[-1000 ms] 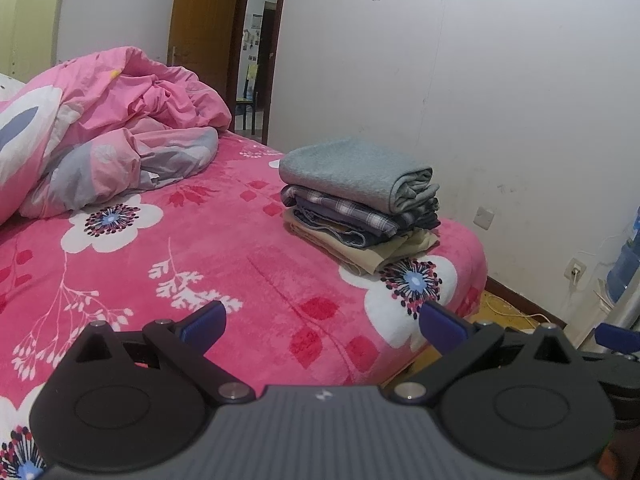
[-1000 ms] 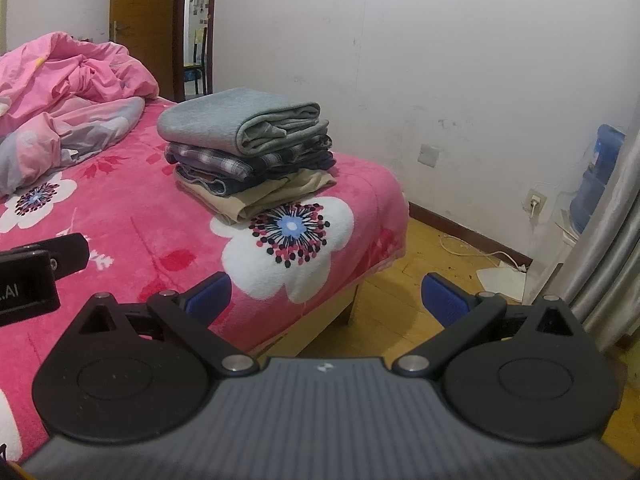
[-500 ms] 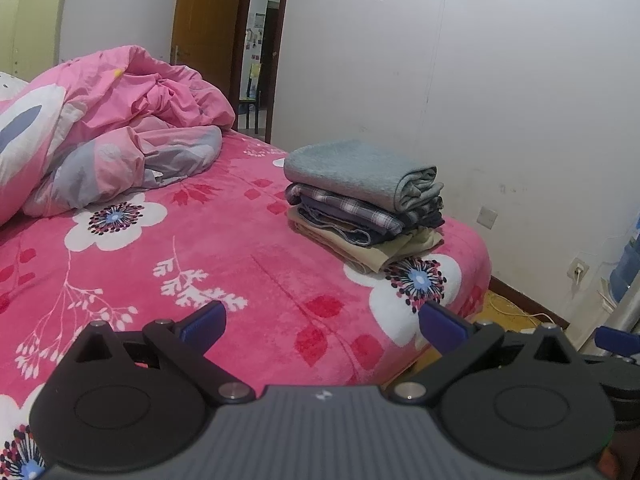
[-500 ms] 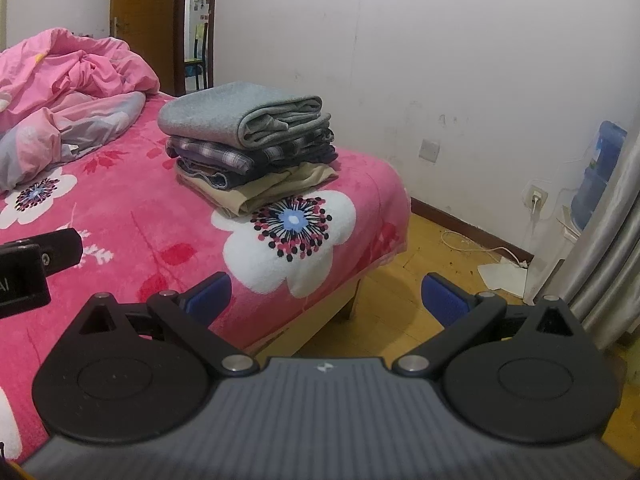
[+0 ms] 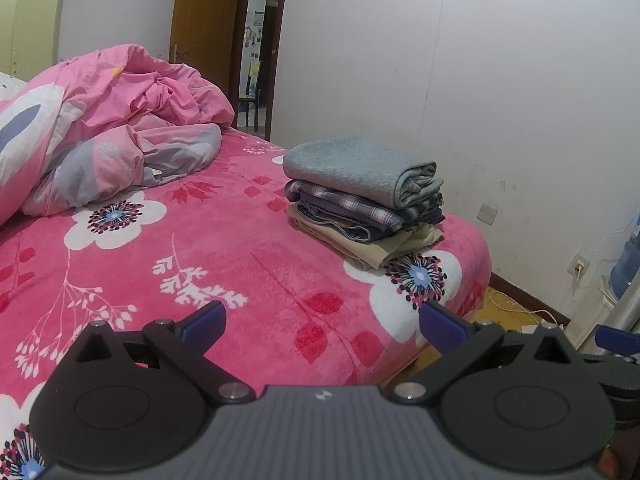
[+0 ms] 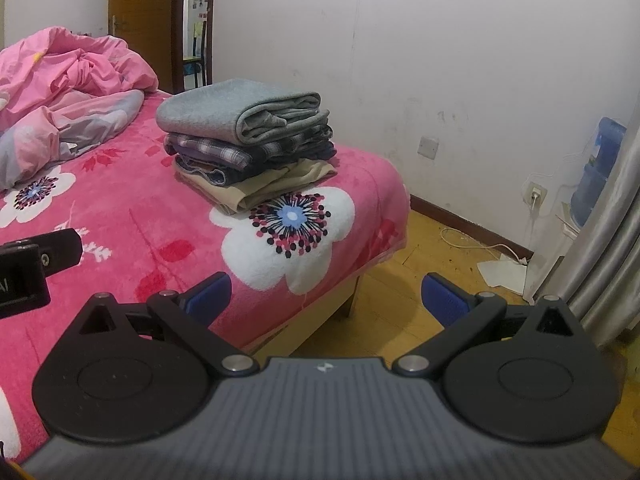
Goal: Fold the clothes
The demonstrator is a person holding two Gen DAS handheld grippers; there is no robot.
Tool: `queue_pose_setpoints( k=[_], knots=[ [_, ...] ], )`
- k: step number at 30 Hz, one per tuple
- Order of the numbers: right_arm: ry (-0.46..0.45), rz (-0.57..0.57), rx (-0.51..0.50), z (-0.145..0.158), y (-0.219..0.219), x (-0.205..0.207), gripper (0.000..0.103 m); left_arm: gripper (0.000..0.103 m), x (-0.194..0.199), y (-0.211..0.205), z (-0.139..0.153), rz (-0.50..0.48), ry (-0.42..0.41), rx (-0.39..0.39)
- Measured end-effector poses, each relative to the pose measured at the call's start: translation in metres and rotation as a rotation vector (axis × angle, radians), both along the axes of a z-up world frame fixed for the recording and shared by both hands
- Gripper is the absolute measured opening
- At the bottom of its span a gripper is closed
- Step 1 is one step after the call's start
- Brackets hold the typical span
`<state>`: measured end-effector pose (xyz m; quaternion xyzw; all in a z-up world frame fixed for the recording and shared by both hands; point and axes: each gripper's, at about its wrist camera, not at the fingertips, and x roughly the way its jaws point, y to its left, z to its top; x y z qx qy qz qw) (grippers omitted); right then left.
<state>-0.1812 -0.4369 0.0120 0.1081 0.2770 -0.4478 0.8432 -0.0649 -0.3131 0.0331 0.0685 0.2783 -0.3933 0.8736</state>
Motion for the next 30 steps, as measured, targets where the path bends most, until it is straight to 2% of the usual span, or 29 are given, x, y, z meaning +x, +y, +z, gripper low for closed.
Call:
queue_pose_setpoints(
  k=[30],
  knots=[
    [0.009,0.006,-0.002,-0.0013,0.0015,0.0052,0.102,0.103,0.0034,0.0012,-0.0006,0.009,0.002,0.006]
  ],
)
